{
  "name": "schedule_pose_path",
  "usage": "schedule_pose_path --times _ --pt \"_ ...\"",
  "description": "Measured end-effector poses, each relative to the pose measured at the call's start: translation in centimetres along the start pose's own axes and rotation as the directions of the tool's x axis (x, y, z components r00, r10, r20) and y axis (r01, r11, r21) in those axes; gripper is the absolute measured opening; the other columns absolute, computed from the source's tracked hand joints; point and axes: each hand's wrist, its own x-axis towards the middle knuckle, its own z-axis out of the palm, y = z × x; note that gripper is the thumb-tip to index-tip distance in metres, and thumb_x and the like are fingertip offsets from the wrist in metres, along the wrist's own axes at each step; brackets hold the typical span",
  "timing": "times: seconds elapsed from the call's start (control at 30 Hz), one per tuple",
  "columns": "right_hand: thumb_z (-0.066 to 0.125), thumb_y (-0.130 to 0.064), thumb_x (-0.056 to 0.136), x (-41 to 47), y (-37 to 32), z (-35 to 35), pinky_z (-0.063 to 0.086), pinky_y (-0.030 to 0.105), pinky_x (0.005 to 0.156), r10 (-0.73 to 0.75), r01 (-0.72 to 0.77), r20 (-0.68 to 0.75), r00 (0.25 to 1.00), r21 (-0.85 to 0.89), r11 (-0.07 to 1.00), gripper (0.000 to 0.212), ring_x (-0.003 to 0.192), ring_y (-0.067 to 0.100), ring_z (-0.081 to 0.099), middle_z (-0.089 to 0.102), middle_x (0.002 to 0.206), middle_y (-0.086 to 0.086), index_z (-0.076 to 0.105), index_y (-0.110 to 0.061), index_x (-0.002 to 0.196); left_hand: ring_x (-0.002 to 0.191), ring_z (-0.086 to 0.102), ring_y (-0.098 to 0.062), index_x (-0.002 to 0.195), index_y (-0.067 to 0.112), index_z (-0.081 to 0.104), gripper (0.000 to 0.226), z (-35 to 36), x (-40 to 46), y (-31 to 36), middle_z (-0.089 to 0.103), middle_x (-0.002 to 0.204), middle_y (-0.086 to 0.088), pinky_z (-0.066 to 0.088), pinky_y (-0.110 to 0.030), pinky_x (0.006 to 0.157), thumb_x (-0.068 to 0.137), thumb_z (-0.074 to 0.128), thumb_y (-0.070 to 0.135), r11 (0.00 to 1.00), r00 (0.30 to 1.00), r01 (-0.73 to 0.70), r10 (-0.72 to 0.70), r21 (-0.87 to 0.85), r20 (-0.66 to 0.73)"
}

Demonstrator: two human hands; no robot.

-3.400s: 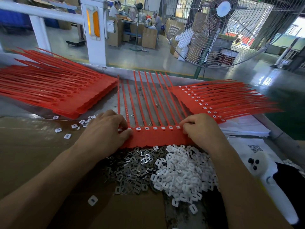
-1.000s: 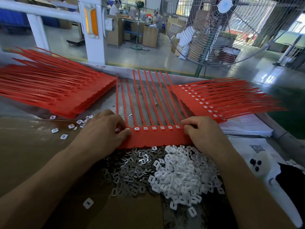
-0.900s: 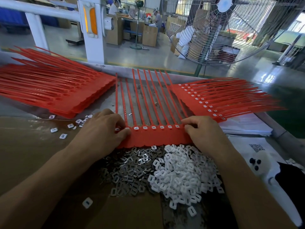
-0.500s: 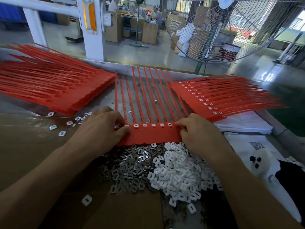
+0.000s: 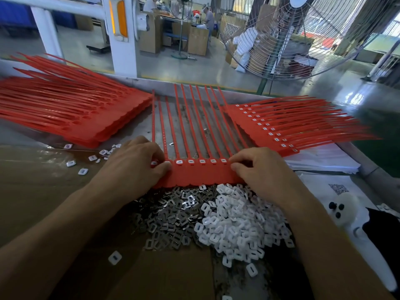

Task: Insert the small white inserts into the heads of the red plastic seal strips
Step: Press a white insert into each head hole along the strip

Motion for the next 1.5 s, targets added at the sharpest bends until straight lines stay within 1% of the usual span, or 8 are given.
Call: schedule_pose_path --times 0.07,0.17,0.3,0.63,1.0,1.2,1.37,1.5 --pt "0.074 -0.035 0.093 0.0 0.4 -0.4 0.043 0.017 0.071 -0.03 0.02 0.082 0.996 0.119 0.993 0.007 0.083 -0.01 0.064 0.072 0.088 -0.026 0.078 -0.04 0.091 0.109 0.051 -0.012 0.105 0.038 0.066 0.028 0.0 0.0 0.0 0.053 0.113 0.011 0.044 -0.036 0.094 0.088 0.06 0.059 1.0 1.0 0.002 -0.002 0.0 0.002" --pt "0.077 -0.035 0.091 -0.2 0.7 -0.8 0.047 0.022 0.074 -0.129 0.094 0.184 0.974 0.188 0.978 0.007 0.08 -0.005 0.067 0.073 0.085 -0.024 0.078 -0.039 0.085 0.108 0.05 -0.011 0.105 0.037 0.067 0.028 0.0 0.0 0.1 0.053 0.113 0.011 0.043 -0.035 0.095 0.088 0.06 0.058 1.0 1.0 -0.001 0.001 0.004 -0.004" --pt "0.081 -0.032 0.088 -0.2 1.0 -1.3 0.045 0.012 0.065 -0.211 0.139 0.27 0.939 0.263 0.955 0.004 0.071 -0.003 0.066 0.074 0.08 -0.017 0.079 -0.035 0.086 0.107 0.051 -0.012 0.106 0.036 0.068 0.028 -0.1 0.0 0.1 0.054 0.112 0.01 0.044 -0.035 0.095 0.089 0.061 0.057 1.0 1.0 -0.003 0.003 0.006 -0.008" --pt "0.085 -0.025 0.085 -0.2 1.3 -1.2 0.049 0.011 0.063 -0.202 0.082 0.389 0.899 0.303 0.95 0.014 0.071 0.001 0.07 0.077 0.082 -0.011 0.077 -0.035 0.091 0.107 0.052 -0.013 0.105 0.035 0.069 0.027 -0.1 0.0 0.2 0.055 0.113 0.008 0.045 -0.036 0.096 0.089 0.062 0.055 1.0 1.0 -0.009 0.009 0.0 -0.016" --pt "0.083 -0.027 0.087 -0.2 1.3 -1.3 0.049 0.018 0.065 -0.207 0.084 0.373 0.905 0.32 0.944 0.01 0.069 0.001 0.065 0.075 0.081 -0.006 0.075 -0.033 0.087 0.108 0.052 -0.014 0.103 0.035 0.069 0.028 0.0 0.0 0.1 0.055 0.112 0.009 0.046 -0.04 0.098 0.087 0.062 0.058 1.0 1.0 -0.007 0.007 -0.017 -0.02" --pt "0.08 -0.022 0.09 -0.4 1.2 -1.4 0.05 0.017 0.066 -0.205 0.07 0.316 0.926 0.388 0.919 0.011 0.072 0.002 0.065 0.074 0.081 -0.006 0.075 -0.031 0.087 0.11 0.052 -0.014 0.104 0.035 0.069 0.029 0.1 0.0 0.0 0.055 0.113 0.009 0.045 -0.039 0.098 0.087 0.061 0.058 1.0 1.0 -0.012 0.012 -0.009 -0.02" --pt "0.077 -0.022 0.093 -0.3 1.1 -1.0 0.057 0.028 0.075 -0.211 0.088 0.25 0.945 0.427 0.9 0.016 0.079 0.012 0.068 0.074 0.088 -0.003 0.077 -0.037 0.095 0.11 0.052 -0.014 0.104 0.035 0.069 0.029 0.1 0.0 0.0 0.055 0.113 0.009 0.045 -0.039 0.098 0.088 0.061 0.057 1.0 1.0 -0.013 0.013 -0.006 -0.025" --pt "0.075 -0.017 0.094 -0.3 1.0 -1.1 0.054 0.019 0.07 -0.218 0.101 0.206 0.954 0.466 0.879 0.021 0.078 0.006 0.068 0.076 0.091 -0.008 0.078 -0.037 0.099 0.111 0.051 -0.013 0.104 0.036 0.068 0.028 0.0 -0.1 0.0 0.054 0.113 0.01 0.045 -0.039 0.099 0.088 0.061 0.057 1.0 1.0 -0.014 0.014 -0.005 -0.021"
